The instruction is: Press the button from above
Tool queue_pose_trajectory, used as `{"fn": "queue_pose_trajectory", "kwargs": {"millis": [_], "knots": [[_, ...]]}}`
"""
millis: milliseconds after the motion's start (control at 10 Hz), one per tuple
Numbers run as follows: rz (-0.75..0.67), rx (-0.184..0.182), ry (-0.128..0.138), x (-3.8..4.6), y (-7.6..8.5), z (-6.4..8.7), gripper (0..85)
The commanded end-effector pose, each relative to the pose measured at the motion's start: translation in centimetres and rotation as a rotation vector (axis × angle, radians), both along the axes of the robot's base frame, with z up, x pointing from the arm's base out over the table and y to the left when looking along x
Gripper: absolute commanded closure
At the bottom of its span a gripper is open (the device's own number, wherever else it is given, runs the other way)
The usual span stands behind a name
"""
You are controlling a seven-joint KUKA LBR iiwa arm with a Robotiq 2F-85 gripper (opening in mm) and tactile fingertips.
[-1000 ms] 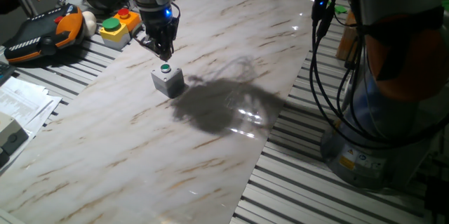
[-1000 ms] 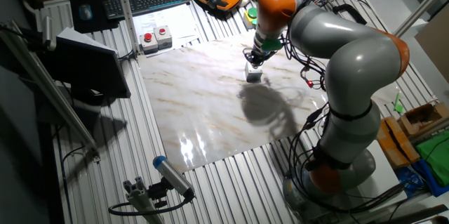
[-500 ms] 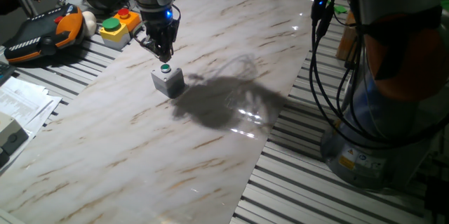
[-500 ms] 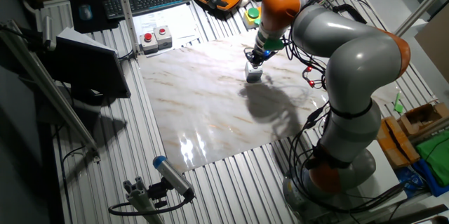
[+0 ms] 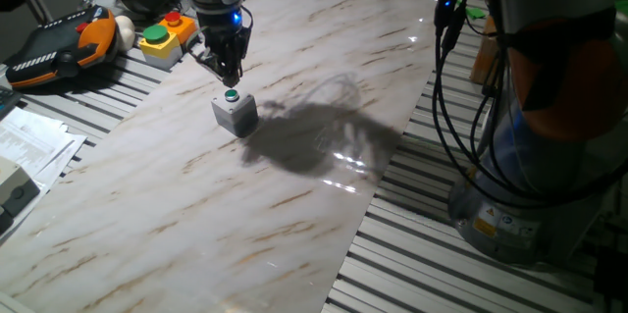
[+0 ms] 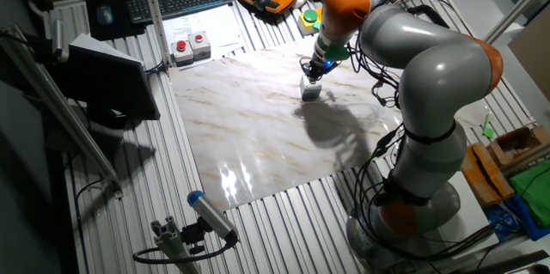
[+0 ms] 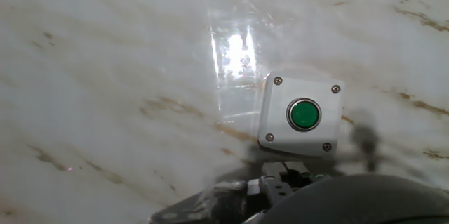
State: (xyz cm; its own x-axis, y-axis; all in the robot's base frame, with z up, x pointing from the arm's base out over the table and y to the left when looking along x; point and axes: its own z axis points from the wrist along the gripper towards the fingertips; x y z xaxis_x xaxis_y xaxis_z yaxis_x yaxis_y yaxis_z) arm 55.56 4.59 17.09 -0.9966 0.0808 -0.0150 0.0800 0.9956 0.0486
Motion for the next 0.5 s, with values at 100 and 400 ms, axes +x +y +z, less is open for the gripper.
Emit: {"fn": "queue_pose_trajectory", "kwargs": {"millis": [100,400], "knots": [[-0.004,-0.026,0.003,0.0,-0.01,-0.01,84.3],[-0.007,-0.004,0.0,0.0,-0.01,-0.01,84.3]]}}
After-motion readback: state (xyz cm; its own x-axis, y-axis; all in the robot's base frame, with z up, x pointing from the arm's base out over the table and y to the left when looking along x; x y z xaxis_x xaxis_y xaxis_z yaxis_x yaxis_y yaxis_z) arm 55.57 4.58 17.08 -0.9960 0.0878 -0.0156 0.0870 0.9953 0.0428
